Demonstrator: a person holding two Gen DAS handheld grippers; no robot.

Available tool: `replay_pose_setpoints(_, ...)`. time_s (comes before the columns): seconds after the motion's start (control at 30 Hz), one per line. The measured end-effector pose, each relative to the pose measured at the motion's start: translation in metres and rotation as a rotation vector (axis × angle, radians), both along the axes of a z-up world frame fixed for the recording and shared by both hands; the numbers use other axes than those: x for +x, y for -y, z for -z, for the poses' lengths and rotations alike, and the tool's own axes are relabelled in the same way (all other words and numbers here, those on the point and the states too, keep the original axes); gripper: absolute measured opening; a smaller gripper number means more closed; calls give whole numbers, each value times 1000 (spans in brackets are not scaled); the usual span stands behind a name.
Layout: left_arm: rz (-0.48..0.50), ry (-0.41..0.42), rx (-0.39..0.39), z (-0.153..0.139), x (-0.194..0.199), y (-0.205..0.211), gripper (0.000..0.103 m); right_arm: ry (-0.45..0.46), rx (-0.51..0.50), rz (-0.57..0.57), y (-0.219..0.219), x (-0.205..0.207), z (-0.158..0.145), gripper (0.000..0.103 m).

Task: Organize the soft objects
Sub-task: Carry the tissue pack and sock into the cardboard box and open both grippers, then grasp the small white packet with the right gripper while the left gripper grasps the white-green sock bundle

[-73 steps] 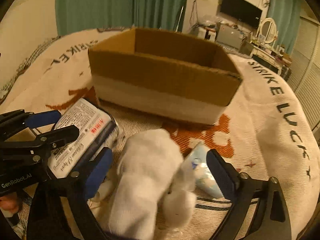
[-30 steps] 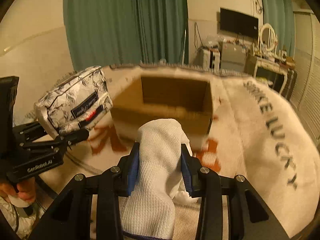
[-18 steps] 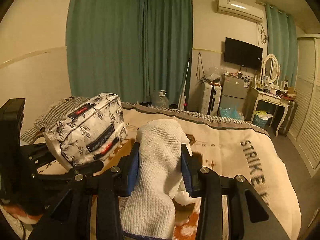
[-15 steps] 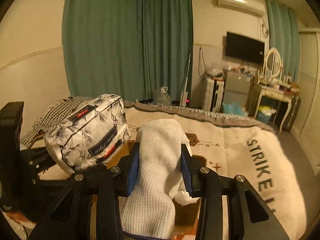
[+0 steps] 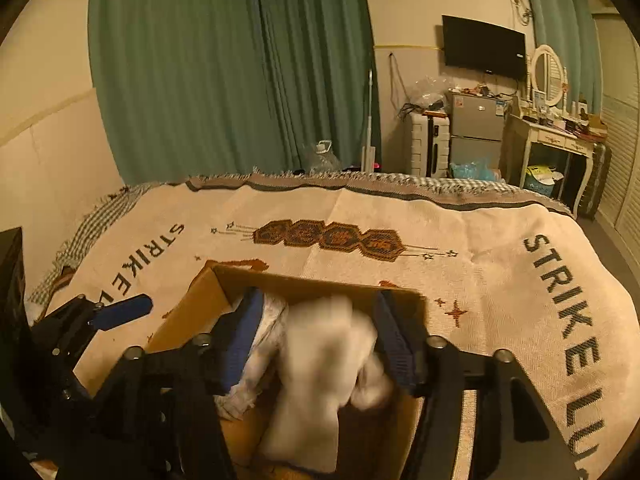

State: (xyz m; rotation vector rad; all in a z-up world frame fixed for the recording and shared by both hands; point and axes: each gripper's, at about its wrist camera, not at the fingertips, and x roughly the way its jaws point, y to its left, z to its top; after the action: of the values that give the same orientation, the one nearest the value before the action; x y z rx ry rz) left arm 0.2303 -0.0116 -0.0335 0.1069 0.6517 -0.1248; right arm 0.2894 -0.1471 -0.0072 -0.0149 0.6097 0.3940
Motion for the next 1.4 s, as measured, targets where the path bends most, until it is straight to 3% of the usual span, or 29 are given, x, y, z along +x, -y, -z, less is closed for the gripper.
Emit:
replay_pose_setpoints(0.17, -5, 23, -42, -30, -19, -8, 93, 51, -11, 12, 9, -34, -34, 59)
replay_pose_setpoints(0.3, -11, 100, -58, -74, -56, -10, 93, 110, -49, 40, 18, -83, -81, 62)
replay_pose_setpoints(0.37, -7, 129, -81, -93, -77, -14, 93, 132, -49, 45, 24, -107, -102, 68)
replay_pose_setpoints(0.43, -6, 159, -97, -109, -98, -21, 94, 152, -56, 59, 32, -137, -122, 83)
replay_pose_setpoints(0.53, -19, 197, -101, -123, -134, -29, 94, 184, -73, 82, 37, -185, -142, 97)
replay_pose_setpoints(0.63, -20, 203, -97, -120, -167, -34, 94, 185, -107, 97, 38, -227, -145, 99)
replay_pose_setpoints(0.77, -57, 187, -61, -94, -199, -38, 94, 144, -106, 97, 42, -269, -125, 99)
replay_pose_setpoints(0.9, -87, 141, -55, -56, -218, -39, 94, 76, -55, 85, 44, -297, -84, 99)
replay_pose_setpoints(1.03, -102, 52, -101, -8, -221, -36, 94, 34, -81, 110, 38, -306, -25, 99)
replay_pose_setpoints(1.17, -108, -53, -106, 37, -214, -26, 94, -73, -137, 112, 30, -294, 42, 99)
replay_pose_setpoints(1.4, -138, -130, -108, 71, -208, -26, 94, -261, -156, 71, 21, -272, 123, 73)
